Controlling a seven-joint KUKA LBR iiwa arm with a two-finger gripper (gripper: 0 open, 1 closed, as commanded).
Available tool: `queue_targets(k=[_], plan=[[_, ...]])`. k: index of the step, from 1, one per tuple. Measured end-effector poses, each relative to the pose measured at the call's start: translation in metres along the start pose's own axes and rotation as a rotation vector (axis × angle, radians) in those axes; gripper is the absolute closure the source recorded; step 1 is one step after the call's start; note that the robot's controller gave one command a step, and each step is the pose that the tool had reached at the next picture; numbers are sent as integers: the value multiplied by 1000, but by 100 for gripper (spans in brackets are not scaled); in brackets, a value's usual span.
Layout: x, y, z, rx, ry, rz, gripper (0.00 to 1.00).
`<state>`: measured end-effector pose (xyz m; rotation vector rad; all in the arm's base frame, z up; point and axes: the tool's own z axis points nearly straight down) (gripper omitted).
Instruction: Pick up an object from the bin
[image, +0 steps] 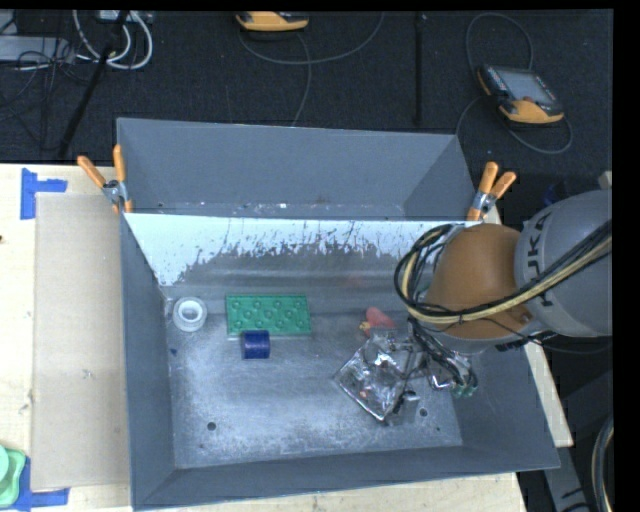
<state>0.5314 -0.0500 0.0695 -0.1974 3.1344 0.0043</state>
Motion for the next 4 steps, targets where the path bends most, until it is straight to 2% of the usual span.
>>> queue_targets(k=[1,2,3,4], plan=[[0,-2,-2,3,-2,0,100],[38,-5,-102,4,-4,-18,100],[48,-2,-157,4,-4,-29,100],[37,-38,-153,4,-1,-31,100]])
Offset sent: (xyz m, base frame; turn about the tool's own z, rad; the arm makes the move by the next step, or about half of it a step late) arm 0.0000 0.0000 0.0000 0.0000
